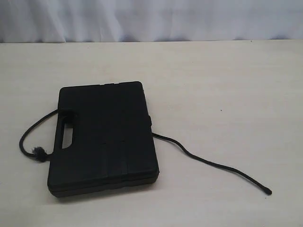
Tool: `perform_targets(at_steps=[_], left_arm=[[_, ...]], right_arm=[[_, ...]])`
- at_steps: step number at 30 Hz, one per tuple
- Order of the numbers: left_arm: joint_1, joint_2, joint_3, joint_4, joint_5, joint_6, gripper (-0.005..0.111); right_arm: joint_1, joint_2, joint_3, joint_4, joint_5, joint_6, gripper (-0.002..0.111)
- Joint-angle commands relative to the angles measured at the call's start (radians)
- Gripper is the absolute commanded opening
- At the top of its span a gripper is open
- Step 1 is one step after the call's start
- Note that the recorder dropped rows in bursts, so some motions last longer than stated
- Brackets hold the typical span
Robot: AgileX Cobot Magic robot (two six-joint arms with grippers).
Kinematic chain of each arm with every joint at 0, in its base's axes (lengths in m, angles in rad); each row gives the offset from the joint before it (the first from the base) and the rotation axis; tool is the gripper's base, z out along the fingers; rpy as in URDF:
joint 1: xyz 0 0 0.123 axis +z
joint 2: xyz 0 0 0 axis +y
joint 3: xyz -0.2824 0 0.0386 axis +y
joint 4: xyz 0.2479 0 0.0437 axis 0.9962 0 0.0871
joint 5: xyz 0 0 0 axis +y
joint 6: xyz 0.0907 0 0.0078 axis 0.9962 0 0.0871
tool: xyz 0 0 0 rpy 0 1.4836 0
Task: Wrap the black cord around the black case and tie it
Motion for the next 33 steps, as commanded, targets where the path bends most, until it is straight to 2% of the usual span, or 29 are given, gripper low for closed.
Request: perform_targets(at_steps=[1, 2, 5, 8, 15, 19, 21, 23, 25, 26, 27, 28, 29, 30, 31, 32, 33], left_arm=[[0.001, -0.002, 0.002, -0.110, -0.154, -0.051, 0.000], [0.001, -0.002, 0.002, -0.257, -0.214, -0.101, 0.000], [0.001, -0.002, 0.002, -0.545, -0.418, -0.124, 0.000], [0.001, -0.002, 0.002, -0.736, -0.527, -0.138, 0.000], [0.001, -0.002, 0.002, -0.726, -0.738, -0.151, 0.000], [0.001, -0.002, 0.002, -0.718, -0.958, -0.375, 0.000], [0.001, -0.002, -0.004, -0.682, -1.041, -0.489, 0.000], [0.001, -0.002, -0.053, -0.565, -1.113, -0.570, 0.000], [0.001, 0.050, -0.138, -0.435, -1.132, -0.572, 0.000], [0.001, 0.153, -0.262, -0.323, -1.109, -0.517, 0.000], [0.001, 0.215, -0.320, -0.279, -1.059, -0.484, 0.000], [0.001, 0.344, -0.483, -0.191, -0.809, -0.369, 0.000], [0.001, 0.398, -0.575, -0.157, -0.659, -0.314, 0.000], [0.001, 0.555, -0.766, -0.099, -0.260, -0.200, 0.000], [0.001, 0.625, -0.837, -0.081, -0.104, -0.177, 0.000], [0.001, 0.808, -0.989, -0.058, 0.237, -0.174, 0.000], [0.001, 0.899, -1.038, -0.058, 0.380, -0.174, 0.000]], right_arm=[[-0.009, -0.004, 0.004, -0.003, -0.003, -0.008, 0.004], [-0.009, -0.004, 0.004, -0.003, -0.003, -0.008, 0.004], [-0.009, -0.004, 0.004, -0.003, -0.003, -0.008, 0.004], [-0.009, -0.004, 0.004, -0.003, -0.007, -0.008, 0.004], [-0.009, -0.004, 0.004, -0.003, -0.007, -0.008, 0.004], [-0.009, -0.004, 0.004, 0.000, -0.065, -0.008, 0.004], [-0.006, -0.004, 0.004, 0.098, -0.109, 0.018, 0.004], [-0.003, -0.004, 0.004, 0.258, -0.158, 0.031, 0.004], [-0.001, -0.004, 0.004, 0.375, -0.229, 0.035, 0.004], [-0.001, -0.004, 0.004, 0.491, -0.290, 0.035, 0.004], [-0.001, -0.004, 0.004, 0.539, -0.304, 0.035, 0.004], [-0.001, -0.004, 0.004, 0.655, -0.313, 0.035, 0.004], [-0.001, -0.004, 0.004, 0.683, -0.296, 0.035, 0.004], [-0.001, -0.004, 0.004, 0.731, -0.244, 0.035, 0.004], [-0.001, -0.004, 0.004, 0.738, -0.230, 0.035, 0.004], [-0.001, -0.004, 0.004, 0.738, -0.201, 0.035, 0.004], [-0.001, -0.004, 0.004, 0.738, -0.194, 0.035, 0.004]])
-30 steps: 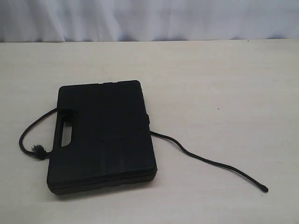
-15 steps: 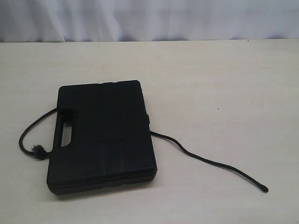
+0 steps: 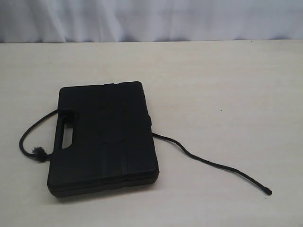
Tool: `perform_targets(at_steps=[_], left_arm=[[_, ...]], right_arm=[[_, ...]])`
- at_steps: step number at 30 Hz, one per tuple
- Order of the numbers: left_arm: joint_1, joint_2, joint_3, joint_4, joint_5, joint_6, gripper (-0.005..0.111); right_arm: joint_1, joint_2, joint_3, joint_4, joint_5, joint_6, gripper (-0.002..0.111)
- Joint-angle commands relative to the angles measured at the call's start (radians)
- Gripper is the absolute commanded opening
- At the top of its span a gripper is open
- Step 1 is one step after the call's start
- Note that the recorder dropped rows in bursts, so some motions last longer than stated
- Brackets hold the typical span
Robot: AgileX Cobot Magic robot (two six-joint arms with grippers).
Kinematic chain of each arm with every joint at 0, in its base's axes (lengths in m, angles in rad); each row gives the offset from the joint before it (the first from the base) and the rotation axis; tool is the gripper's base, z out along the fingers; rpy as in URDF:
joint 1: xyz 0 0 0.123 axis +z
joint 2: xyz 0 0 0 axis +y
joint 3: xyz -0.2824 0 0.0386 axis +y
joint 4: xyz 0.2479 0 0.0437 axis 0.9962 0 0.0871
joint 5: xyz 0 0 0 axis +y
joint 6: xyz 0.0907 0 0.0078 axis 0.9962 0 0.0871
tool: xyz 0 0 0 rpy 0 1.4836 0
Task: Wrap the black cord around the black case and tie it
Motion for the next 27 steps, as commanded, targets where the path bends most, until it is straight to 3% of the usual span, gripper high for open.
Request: perform_targets(at_steps=[1, 3, 5, 8, 16, 19, 25, 27], left_arm=[[0.001, 0.465, -0.294, 0.052, 0.853, 0.051, 0.000], [0.001, 0.654, -0.322, 0.043, 1.022, 0.054, 0.000], [-0.019, 0.802, -0.298, 0.018, 1.056, 0.079, 0.000], [-0.073, 0.968, -0.275, -0.021, 1.003, 0.139, 0.000], [-0.122, 1.101, -0.275, -0.012, 0.869, 0.155, 0.001], [-0.122, 1.102, -0.275, -0.012, 0.841, 0.155, 0.012], [-0.122, 1.103, -0.275, -0.042, 0.841, 0.146, 0.053], [-0.122, 1.114, -0.275, -0.042, 0.838, 0.137, 0.058]], right_arm=[[-0.001, -0.004, 0.004, 0.024, 0.055, 0.000, 0.004], [-0.001, -0.004, 0.004, 0.024, 0.055, 0.000, 0.004], [-0.001, -0.004, 0.004, 0.024, 0.055, 0.000, 0.004], [-0.001, -0.004, 0.004, 0.024, 0.055, 0.000, 0.004], [-0.001, -0.004, 0.004, 0.024, 0.057, 0.000, 0.004], [-0.001, -0.004, 0.004, 0.024, 0.057, 0.000, 0.004], [-0.001, -0.004, 0.004, 0.024, 0.057, 0.000, 0.004], [-0.001, -0.004, 0.004, 0.024, 0.057, 0.000, 0.004]])
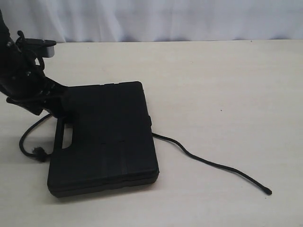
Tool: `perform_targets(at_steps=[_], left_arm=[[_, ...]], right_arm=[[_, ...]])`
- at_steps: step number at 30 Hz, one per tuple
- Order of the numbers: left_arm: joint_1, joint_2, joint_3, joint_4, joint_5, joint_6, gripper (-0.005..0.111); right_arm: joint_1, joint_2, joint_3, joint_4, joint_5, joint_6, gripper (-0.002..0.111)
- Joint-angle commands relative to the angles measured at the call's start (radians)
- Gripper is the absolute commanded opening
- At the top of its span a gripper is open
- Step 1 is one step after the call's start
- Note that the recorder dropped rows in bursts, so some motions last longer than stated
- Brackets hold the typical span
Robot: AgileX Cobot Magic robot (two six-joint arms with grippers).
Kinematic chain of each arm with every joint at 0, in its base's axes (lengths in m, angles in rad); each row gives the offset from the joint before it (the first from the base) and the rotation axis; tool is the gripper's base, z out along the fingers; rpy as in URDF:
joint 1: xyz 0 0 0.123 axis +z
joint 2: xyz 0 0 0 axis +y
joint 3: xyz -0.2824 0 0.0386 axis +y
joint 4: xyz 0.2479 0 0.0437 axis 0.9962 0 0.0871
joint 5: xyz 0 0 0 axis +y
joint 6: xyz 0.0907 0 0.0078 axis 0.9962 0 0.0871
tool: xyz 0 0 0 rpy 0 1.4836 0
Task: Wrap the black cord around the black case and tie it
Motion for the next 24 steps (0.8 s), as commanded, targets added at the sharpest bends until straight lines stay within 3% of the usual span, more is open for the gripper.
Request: perform_targets(at_steps=[1, 16, 17, 20, 22, 24], left_arm=[[-0.006, 0.025, 0.001, -0.012, -0.012, -0.023, 0.058], [-0.020, 0.235, 0.003, -0.087, -0.055, -0.054, 0.056], [-0.023, 0.243, 0.003, -0.095, -0.067, -0.054, 0.051], [-0.023, 0.250, 0.003, -0.239, -0.108, -0.008, 0.018], [-0.023, 0.250, 0.003, -0.278, -0.135, 0.031, 0.003], [-0.023, 0.250, 0.003, -0.281, -0.158, 0.027, 0.000]], right_arm=[[-0.001, -0.004, 0.004, -0.003, 0.007, -0.002, 0.004], [-0.001, -0.004, 0.004, -0.003, 0.030, -0.014, 0.004], [-0.001, -0.004, 0.004, -0.003, 0.044, -0.028, 0.004], [-0.001, -0.004, 0.004, -0.003, 0.049, -0.154, 0.004], [-0.001, -0.004, 0.004, -0.003, 0.063, -0.154, 0.004], [-0.001, -0.004, 0.001, 0.002, 0.070, -0.154, 0.004]])
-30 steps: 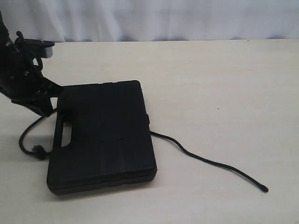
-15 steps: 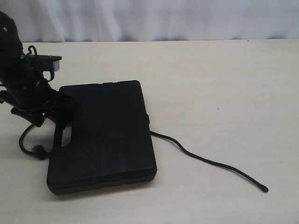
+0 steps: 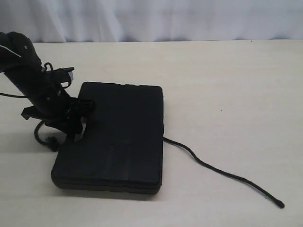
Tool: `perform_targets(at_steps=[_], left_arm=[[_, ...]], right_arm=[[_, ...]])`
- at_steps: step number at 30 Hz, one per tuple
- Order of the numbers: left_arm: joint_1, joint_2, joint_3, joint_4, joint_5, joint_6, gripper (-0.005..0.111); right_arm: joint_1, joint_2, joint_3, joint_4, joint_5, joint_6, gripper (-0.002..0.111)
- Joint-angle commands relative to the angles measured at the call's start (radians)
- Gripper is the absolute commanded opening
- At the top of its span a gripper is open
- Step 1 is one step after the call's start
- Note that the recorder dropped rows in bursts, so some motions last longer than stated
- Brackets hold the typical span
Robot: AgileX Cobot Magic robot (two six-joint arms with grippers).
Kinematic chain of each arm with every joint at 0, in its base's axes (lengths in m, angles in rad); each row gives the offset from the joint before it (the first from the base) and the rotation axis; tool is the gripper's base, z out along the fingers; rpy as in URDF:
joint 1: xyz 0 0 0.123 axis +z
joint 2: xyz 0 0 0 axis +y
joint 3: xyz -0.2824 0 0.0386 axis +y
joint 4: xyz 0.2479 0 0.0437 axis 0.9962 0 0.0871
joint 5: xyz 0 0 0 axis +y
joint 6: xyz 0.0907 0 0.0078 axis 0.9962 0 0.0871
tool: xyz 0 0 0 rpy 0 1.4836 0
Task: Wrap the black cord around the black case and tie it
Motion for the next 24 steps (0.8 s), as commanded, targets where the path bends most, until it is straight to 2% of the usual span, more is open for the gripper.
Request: perform_targets(at_steps=[1, 6, 8, 9, 12, 17, 19, 24], left_arm=[[-0.010, -0.002, 0.001, -0.077, -0.047, 0.028, 0.000], [-0.003, -0.002, -0.005, -0.269, -0.193, 0.028, 0.000], [0.015, -0.004, -0.007, -0.323, -0.237, 0.028, 0.000], [0.031, -0.004, -0.007, -0.350, -0.255, 0.028, 0.000], [0.061, -0.004, -0.007, -0.397, -0.262, 0.028, 0.000], [0.086, -0.004, -0.007, -0.509, -0.231, 0.030, 0.000], [0.086, -0.004, -0.010, -0.566, -0.197, 0.032, 0.000], [0.086, -0.006, -0.071, -0.590, -0.036, 0.034, 0.000]], right_arm=[[-0.001, -0.004, -0.003, 0.024, 0.031, -0.025, 0.004], [-0.001, -0.004, -0.016, 0.087, 0.054, -0.107, 0.004], [-0.001, -0.004, -0.024, 0.259, 0.077, -0.298, 0.004], [-0.001, -0.004, -0.039, 0.406, 0.113, -0.467, 0.004], [-0.001, -0.004, -0.064, 0.677, 0.187, -0.802, 0.004], [-0.001, -0.004, -0.084, 1.177, 0.441, -1.434, 0.004], [-0.001, 0.035, -0.088, 1.196, 0.533, -1.551, 0.004], [-0.001, 0.195, -0.122, 1.196, 0.568, -1.571, 0.005]])
